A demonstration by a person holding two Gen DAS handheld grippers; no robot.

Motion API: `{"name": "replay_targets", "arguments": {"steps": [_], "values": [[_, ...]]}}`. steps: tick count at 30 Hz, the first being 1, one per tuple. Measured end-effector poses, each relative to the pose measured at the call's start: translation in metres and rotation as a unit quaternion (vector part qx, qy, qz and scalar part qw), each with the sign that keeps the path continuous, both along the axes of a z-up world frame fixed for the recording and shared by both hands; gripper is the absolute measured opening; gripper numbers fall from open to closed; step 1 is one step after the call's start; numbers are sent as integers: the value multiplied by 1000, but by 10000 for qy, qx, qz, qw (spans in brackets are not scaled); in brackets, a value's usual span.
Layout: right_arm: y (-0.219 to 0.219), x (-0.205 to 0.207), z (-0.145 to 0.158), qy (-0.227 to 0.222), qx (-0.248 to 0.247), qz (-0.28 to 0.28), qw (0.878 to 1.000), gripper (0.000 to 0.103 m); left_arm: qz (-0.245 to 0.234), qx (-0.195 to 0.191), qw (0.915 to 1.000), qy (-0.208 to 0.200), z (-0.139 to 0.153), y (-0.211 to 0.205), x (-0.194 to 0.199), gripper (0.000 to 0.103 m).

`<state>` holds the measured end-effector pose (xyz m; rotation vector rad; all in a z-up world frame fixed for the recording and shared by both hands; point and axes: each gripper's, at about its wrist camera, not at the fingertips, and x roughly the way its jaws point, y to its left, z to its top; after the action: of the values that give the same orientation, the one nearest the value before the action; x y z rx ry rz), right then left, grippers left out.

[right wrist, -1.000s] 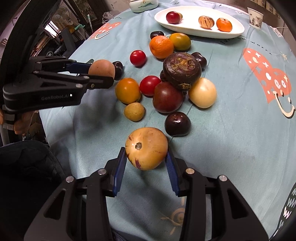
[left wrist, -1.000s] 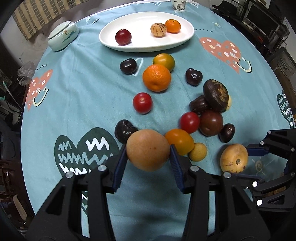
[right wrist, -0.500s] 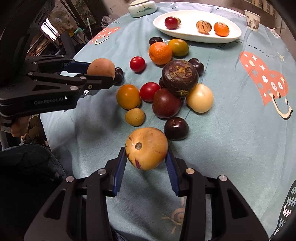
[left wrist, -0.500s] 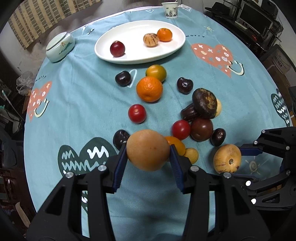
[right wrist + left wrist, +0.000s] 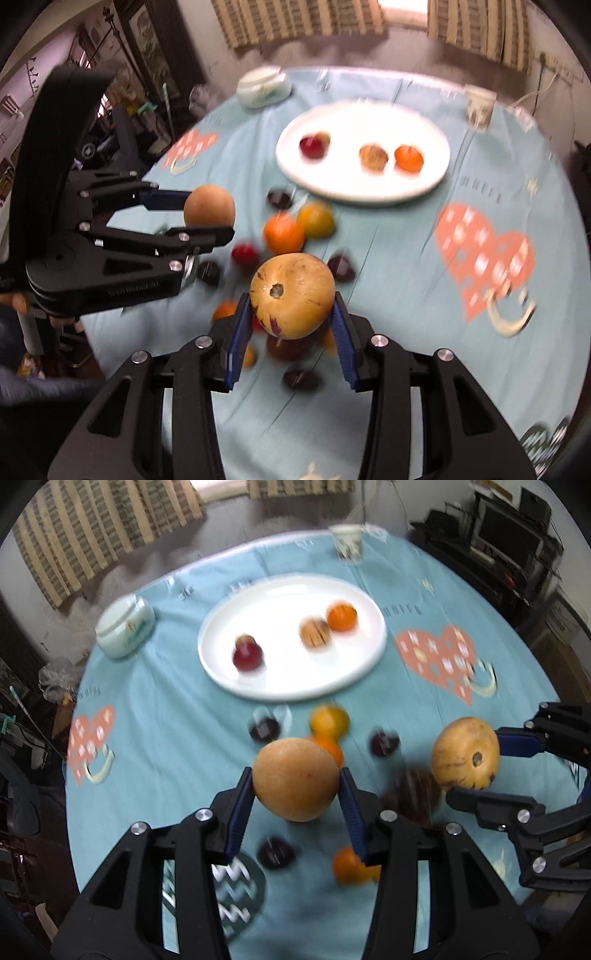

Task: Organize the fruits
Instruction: 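Carry the grapefruit and pepino in both tools over the white plate, then open both tools to set the grapefruit and pepino on the plate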

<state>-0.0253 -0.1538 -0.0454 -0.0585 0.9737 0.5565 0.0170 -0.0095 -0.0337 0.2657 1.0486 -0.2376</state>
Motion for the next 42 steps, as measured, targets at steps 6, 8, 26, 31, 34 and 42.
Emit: {"name": "replay_targets", "arguments": {"steps": [6,8,26,31,34,42], "values": [[3,54,22,-397,-123,-138,9990,43,301,-260,9989,-262,22,6,70,46],[4,74,22,-479,-200,-211,9984,43,355,-287,9986,-271,23,6,91,46],[6,253,-52,217,-658,-908,9935,43,952,-23,9939,563,-60,3,238,47],[11,257,-50,124,-757,-777,9940,44,1027,-16,9930,592,-66,5,244,47],[10,253,-46,64,-803,-721,9941,44,1027,-7,9931,573,-65,7,242,47],[-2,206,-36,141,-588,-801,9949,45,917,62,9956,175,-39,2,219,65]]}}
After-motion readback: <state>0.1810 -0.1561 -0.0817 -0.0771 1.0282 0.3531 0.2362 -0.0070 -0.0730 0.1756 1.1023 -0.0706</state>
